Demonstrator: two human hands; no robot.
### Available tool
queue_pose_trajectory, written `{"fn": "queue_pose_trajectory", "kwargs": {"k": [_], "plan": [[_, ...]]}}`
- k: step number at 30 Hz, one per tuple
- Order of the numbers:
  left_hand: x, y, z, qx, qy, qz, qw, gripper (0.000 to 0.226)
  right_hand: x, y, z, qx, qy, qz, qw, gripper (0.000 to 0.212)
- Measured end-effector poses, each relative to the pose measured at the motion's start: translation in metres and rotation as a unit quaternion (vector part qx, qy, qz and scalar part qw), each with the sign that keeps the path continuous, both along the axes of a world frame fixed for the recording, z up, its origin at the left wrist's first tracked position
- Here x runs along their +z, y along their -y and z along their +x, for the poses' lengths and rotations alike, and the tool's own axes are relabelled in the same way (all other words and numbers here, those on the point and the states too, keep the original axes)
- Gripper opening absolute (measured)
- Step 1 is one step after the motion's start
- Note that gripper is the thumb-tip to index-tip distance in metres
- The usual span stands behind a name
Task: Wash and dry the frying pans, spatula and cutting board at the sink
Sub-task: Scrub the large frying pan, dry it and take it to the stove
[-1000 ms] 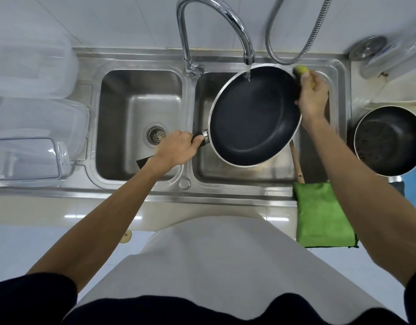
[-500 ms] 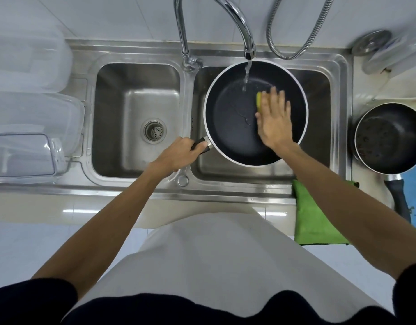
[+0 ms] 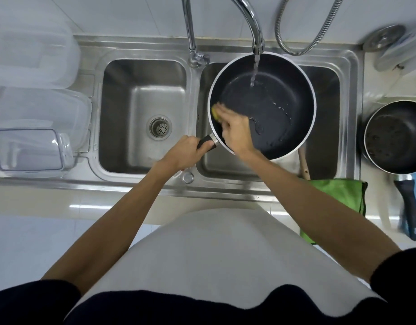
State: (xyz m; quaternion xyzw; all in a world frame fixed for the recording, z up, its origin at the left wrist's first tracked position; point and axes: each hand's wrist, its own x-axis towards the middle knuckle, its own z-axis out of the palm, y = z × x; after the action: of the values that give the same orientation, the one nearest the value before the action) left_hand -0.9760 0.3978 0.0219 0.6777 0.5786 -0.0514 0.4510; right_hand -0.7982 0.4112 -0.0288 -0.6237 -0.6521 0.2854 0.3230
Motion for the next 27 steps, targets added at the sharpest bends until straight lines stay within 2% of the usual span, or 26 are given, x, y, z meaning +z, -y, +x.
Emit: {"fn": "queue_pose_trajectory", "kwargs": {"k": [4,6,9,12,16,18,22,25,27], "plan": [[0.000,-0.005,-0.010,0.010,-0.010,0.001,1.000,0.059,0.000,0.054,0.050,0.082,0.042,-0.081,0.992,0.024],[0.003,-0.013,-0.016,-0.010,-0.022,-0.002,1.000,0.060,-0.009,0.071,0.092,0.120,0.098,-0.089,0.984,0.025],[0.008,-0.019,-0.017,-0.034,-0.031,0.002,0.999,0.063,-0.022,0.067,0.147,0.146,0.207,-0.042,0.967,0.034],[0.011,-0.020,-0.011,-0.035,-0.041,0.000,0.999,0.065,-0.027,0.052,0.171,0.157,0.306,-0.018,0.939,0.027],[0.014,-0.021,-0.006,-0.038,-0.060,0.028,0.997,0.061,-0.005,0.036,0.185,0.083,0.349,-0.028,0.933,0.016],[0.013,-0.021,-0.006,-0.038,-0.072,0.046,0.996,0.059,0.007,0.030,0.200,0.050,0.354,-0.001,0.934,0.012],[0.008,-0.024,-0.005,-0.055,-0.087,0.050,0.993,0.059,0.017,0.012,0.253,-0.078,0.326,-0.006,0.942,0.028],[0.004,-0.020,-0.003,-0.044,-0.079,0.041,0.995,0.059,0.029,-0.009,0.292,-0.178,0.321,-0.049,0.929,0.033],[0.003,-0.016,0.000,-0.032,-0.086,0.032,0.995,0.061,0.039,-0.021,0.314,-0.194,0.337,-0.075,0.918,0.032]]}}
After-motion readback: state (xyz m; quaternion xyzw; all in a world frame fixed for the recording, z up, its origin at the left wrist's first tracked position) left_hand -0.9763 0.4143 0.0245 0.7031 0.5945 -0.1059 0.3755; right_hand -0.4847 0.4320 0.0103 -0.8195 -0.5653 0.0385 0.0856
